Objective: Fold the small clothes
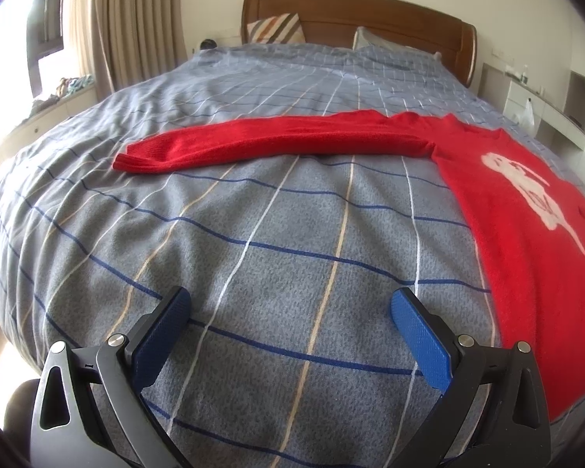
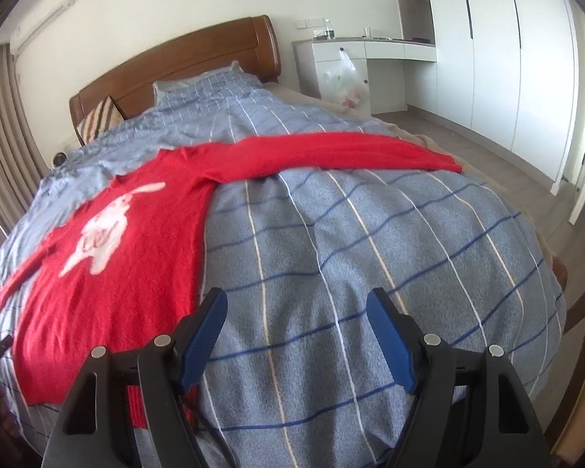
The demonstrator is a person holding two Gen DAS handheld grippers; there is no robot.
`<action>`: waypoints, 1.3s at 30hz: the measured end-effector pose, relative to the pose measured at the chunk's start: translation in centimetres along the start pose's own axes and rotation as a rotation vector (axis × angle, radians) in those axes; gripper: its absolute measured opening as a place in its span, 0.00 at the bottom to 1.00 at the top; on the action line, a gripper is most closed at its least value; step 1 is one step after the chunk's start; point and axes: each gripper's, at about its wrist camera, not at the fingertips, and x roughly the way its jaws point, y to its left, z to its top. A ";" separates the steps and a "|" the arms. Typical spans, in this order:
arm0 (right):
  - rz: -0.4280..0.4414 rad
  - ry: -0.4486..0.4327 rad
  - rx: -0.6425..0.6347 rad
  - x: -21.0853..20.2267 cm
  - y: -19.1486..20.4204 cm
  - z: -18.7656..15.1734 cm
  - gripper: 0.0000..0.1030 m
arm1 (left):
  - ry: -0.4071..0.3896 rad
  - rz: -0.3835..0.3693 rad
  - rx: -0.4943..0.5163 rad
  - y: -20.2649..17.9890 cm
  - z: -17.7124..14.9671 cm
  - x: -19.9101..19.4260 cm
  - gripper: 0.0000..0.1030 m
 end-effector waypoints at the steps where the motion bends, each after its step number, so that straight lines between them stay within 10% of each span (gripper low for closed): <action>1: 0.006 -0.033 -0.018 -0.3 -0.6 1.2 0.71 | 0.000 0.001 0.001 0.1 0.0 0.0 1.00; 4: 0.076 -0.082 0.035 0.3 -4.2 5.8 0.71 | 0.004 0.006 -0.004 0.1 0.0 0.1 1.00; 9: 0.269 0.101 0.518 9.1 -14.0 9.0 0.69 | 0.003 0.019 -0.005 0.0 0.0 0.2 1.00; 12: 0.241 0.128 0.690 13.0 -17.5 8.8 0.52 | 0.006 0.025 0.007 0.1 -0.1 0.1 1.00; 18: 0.197 0.041 0.877 15.5 -20.6 9.8 0.48 | 0.014 0.036 0.013 0.0 -0.3 0.3 1.00; 21: 0.153 0.070 0.874 16.7 -21.2 10.5 0.11 | 0.013 0.042 0.010 0.0 -0.3 0.4 1.00; 24: 0.136 0.088 0.832 16.4 -20.7 12.3 0.05 | 0.013 0.040 0.008 0.0 -0.3 0.5 1.00; 32: 0.336 -0.008 0.300 11.6 0.0 22.8 0.04 | 0.013 0.024 -0.016 0.1 -0.3 0.6 1.00; 39: 0.486 0.098 -0.097 13.7 24.1 19.6 0.06 | 0.016 -0.001 -0.030 0.5 -0.2 0.4 1.00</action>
